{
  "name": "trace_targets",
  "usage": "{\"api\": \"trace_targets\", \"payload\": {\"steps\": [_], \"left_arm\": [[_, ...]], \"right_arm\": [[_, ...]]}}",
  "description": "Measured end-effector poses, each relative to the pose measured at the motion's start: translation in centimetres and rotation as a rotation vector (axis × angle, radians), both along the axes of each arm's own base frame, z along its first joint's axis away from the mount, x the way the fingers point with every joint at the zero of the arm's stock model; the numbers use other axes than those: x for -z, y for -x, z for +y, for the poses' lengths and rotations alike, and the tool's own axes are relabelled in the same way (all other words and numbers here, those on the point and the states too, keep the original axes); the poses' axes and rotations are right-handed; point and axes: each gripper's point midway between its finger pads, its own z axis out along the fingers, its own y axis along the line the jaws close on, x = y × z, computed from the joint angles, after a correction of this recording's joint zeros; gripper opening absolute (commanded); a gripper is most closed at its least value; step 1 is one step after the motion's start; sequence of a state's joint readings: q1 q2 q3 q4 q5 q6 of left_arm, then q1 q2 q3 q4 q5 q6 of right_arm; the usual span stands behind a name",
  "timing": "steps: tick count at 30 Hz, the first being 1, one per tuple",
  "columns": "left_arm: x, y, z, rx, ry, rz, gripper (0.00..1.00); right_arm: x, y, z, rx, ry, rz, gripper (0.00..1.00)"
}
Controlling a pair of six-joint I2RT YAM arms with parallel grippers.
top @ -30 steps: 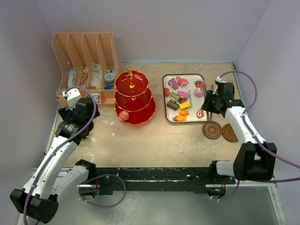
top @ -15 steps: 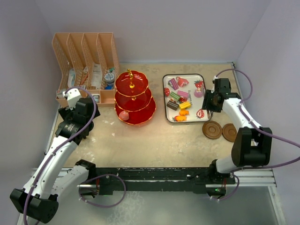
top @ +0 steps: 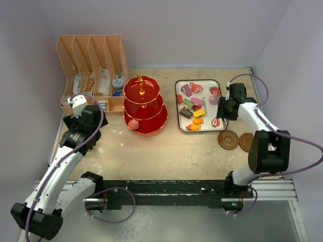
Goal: Serve the afternoon tea
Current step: Pick up the desert from the tray.
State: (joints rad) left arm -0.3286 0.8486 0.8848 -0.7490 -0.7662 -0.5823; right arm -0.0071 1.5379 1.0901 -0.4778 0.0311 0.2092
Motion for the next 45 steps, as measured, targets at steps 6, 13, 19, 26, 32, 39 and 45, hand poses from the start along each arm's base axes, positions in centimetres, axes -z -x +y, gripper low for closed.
{"api": "trace_targets", "payload": {"steps": [6, 13, 19, 26, 32, 39, 45], "left_arm": [[0.0, 0.0, 0.0, 0.000, 0.000, 0.000, 1.00], [0.0, 0.0, 0.0, 0.001, 0.000, 0.001, 0.99], [0.0, 0.0, 0.0, 0.000, 0.000, 0.000, 0.99], [0.0, 0.0, 0.0, 0.000, 0.000, 0.000, 0.99], [0.0, 0.0, 0.0, 0.000, 0.000, 0.000, 0.99], [0.0, 0.0, 0.0, 0.000, 0.000, 0.000, 0.99], [0.0, 0.0, 0.0, 0.000, 0.000, 0.000, 0.99]], "right_arm": [[0.5, -0.1, 0.1, -0.010, -0.003, 0.018, 0.54], [-0.2, -0.8, 0.6, -0.028, -0.014, -0.002, 0.55], [-0.1, -0.7, 0.7, -0.031, -0.018, -0.001, 0.55], [-0.2, -0.7, 1.4, -0.052, -0.023, -0.002, 0.53], [-0.8, -0.8, 1.4, -0.050, -0.013, -0.022, 0.52], [-3.6, -0.9, 1.4, -0.048, -0.016, -0.107, 0.53], [-2.3, -1.0, 2.2, -0.071, -0.040, -0.072, 0.53]]}}
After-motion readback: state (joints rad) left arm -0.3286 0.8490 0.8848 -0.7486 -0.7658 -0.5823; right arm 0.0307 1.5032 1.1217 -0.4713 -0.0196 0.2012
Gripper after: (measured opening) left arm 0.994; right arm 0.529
